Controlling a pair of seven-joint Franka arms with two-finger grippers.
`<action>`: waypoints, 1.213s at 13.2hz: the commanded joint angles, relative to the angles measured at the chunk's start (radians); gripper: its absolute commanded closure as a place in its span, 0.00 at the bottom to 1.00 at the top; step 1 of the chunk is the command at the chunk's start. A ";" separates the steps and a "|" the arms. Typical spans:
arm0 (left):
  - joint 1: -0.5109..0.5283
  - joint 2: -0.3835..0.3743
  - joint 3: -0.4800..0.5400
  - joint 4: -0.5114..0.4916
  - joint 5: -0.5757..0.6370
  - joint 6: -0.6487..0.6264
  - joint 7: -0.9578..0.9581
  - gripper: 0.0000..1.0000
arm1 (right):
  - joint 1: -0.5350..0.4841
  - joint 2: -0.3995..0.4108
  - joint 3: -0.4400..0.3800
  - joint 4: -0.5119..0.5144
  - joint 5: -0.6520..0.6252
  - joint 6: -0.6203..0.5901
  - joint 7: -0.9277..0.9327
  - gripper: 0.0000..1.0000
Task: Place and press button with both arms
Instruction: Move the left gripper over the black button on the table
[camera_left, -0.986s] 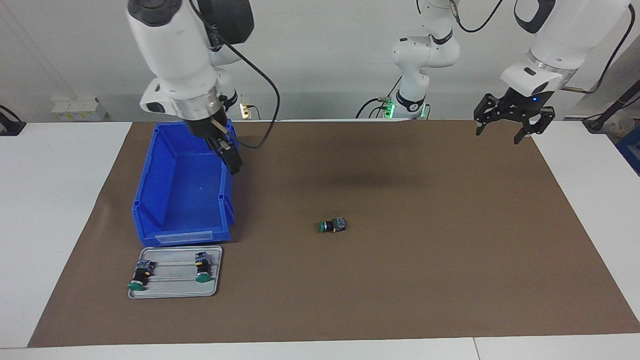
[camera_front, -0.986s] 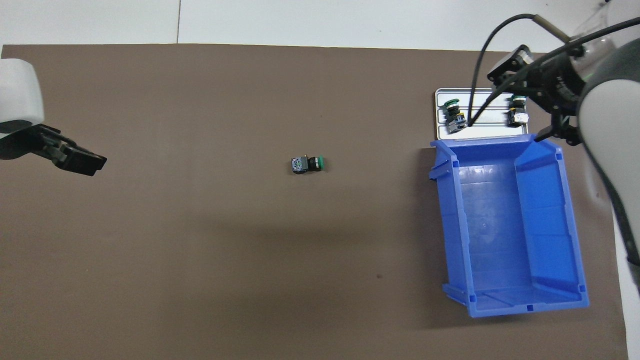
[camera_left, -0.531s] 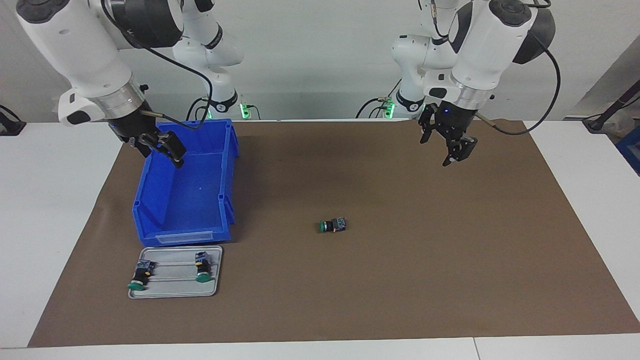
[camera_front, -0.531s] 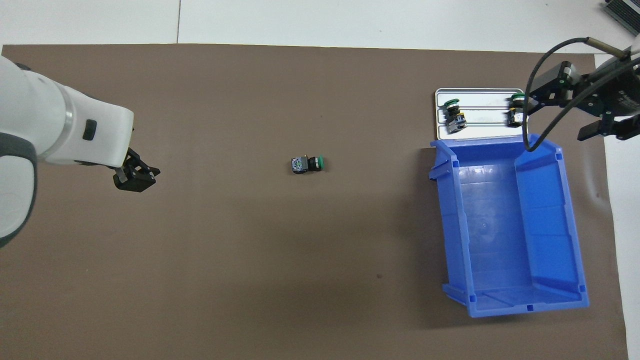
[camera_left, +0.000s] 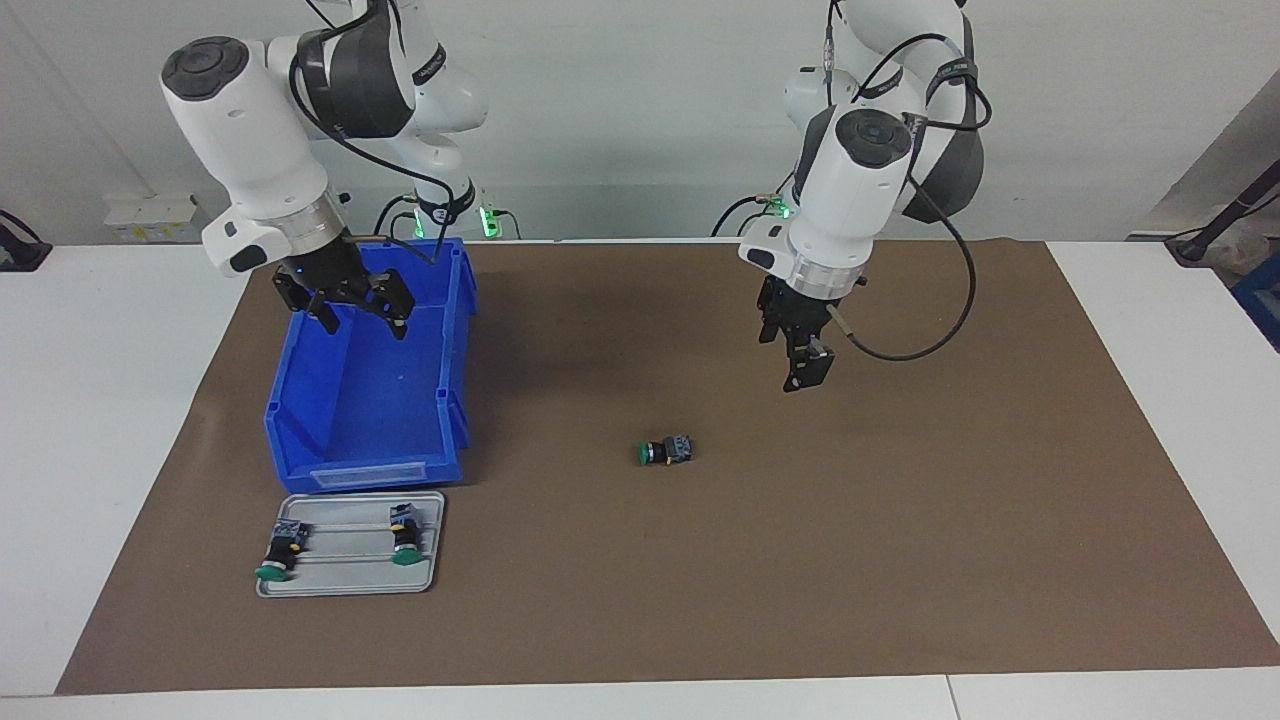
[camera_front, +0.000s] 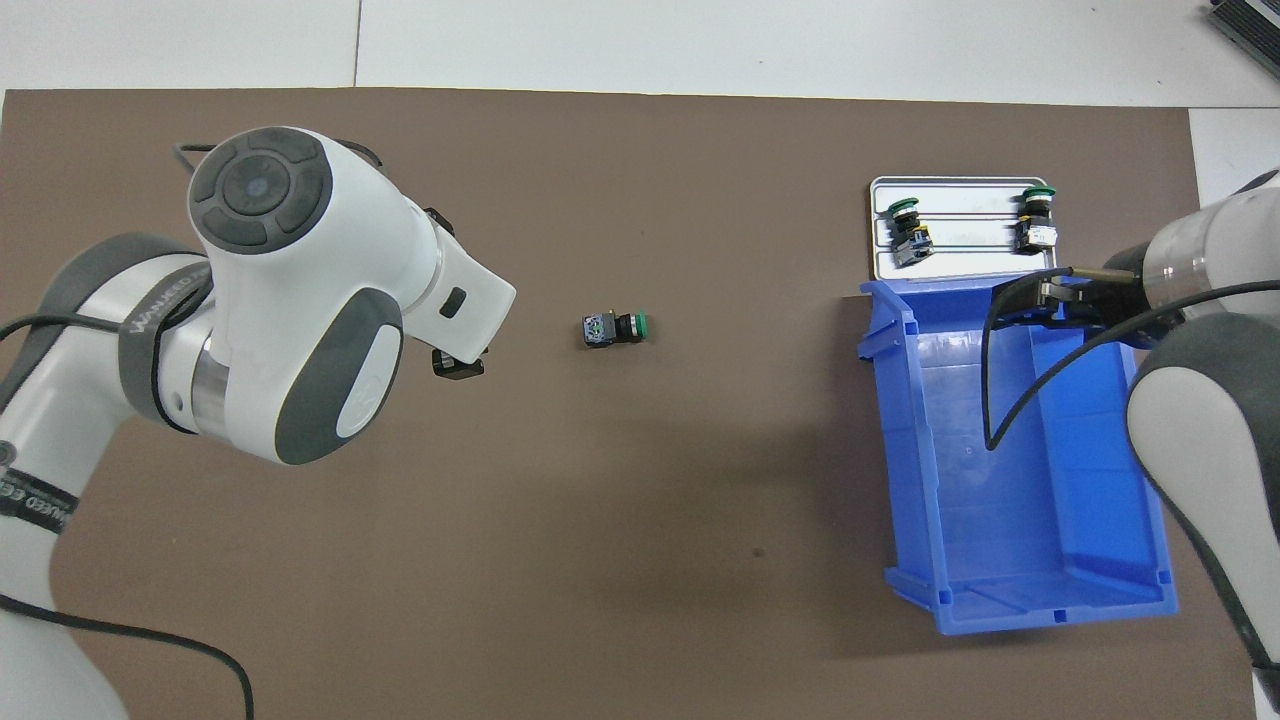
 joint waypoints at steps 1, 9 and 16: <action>-0.024 0.058 0.019 0.047 -0.010 0.031 0.020 0.20 | -0.013 -0.017 0.004 0.015 -0.001 -0.064 -0.038 0.03; -0.140 0.268 0.023 0.071 -0.033 0.207 -0.155 0.19 | -0.008 -0.002 0.007 0.079 -0.078 -0.166 -0.056 0.01; -0.191 0.377 0.026 0.156 -0.033 0.264 -0.244 0.20 | -0.007 -0.003 0.007 0.077 -0.076 -0.164 -0.061 0.00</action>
